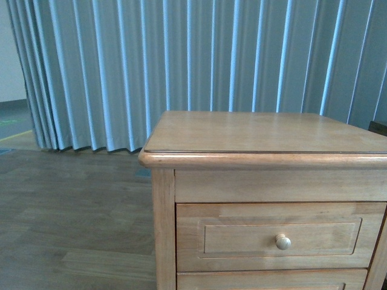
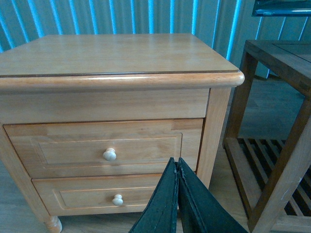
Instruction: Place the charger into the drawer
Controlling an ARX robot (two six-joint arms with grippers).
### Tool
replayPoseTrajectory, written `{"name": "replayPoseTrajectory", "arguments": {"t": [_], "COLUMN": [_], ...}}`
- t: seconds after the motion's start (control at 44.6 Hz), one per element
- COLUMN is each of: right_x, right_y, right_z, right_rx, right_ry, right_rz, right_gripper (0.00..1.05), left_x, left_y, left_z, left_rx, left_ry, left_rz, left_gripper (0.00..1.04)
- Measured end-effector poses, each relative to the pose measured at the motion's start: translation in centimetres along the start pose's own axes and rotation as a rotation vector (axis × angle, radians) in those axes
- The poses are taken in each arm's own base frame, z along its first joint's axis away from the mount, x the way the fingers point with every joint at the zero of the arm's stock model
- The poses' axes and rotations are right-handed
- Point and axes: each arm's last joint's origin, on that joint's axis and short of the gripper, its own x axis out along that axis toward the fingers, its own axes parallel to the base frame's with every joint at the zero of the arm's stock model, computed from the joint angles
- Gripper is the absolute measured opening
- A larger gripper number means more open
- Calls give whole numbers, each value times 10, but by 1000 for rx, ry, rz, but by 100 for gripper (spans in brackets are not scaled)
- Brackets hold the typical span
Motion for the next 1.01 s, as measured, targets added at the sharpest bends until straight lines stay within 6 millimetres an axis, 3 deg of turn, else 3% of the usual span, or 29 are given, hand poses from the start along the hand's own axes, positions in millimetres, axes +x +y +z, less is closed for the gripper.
{"name": "replayPoseTrajectory", "arguments": {"t": [0.516,1.01], "right_x": [-24,-37], "right_y": [0,0], "right_z": [-20,-19], "right_rx": [0,0], "right_ry": [-10,-16], "right_rz": [0,0], "right_gripper": [2,2], "left_x": [0,0], "left_y": [0,0], "left_z": [0,0], "left_rx": [0,0], "left_ry": [0,0], "left_rz": [0,0], "left_gripper": [99,99]}}
